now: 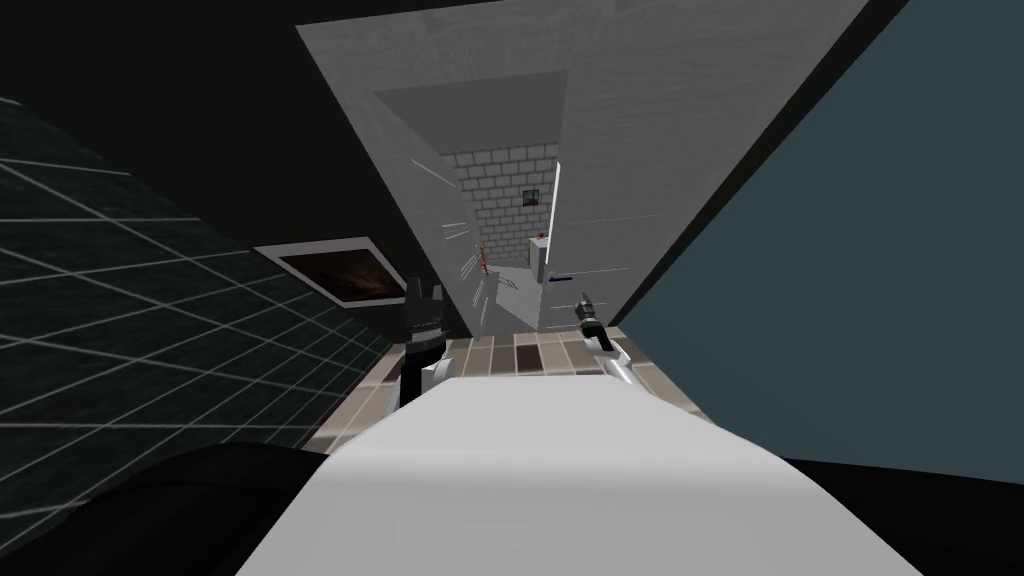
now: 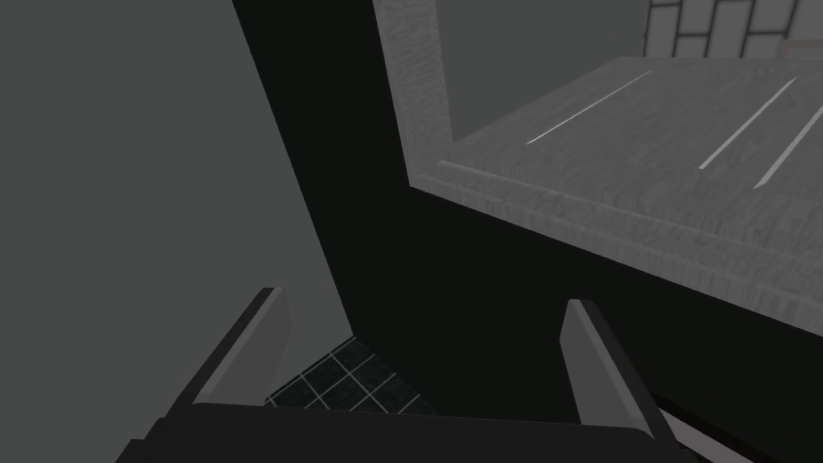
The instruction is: Push the door open
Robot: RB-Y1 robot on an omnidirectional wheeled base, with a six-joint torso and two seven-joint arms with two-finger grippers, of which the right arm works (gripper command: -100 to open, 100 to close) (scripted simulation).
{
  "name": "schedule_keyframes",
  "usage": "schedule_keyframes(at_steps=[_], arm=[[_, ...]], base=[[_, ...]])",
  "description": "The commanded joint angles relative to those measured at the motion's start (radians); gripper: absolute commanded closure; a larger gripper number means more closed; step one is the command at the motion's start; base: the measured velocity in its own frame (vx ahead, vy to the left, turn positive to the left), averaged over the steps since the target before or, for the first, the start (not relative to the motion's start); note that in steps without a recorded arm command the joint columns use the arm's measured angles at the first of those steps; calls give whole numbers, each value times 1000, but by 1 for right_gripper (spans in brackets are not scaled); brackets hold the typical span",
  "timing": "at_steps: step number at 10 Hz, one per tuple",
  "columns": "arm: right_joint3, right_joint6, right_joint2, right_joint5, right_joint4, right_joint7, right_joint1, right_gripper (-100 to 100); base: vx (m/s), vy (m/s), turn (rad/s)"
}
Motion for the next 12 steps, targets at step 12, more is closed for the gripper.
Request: schedule_keyframes(at_steps=[12], arm=[[-17,-3,-83,-32,388,-34,-209,-100]], base=[[19,-71,155]])
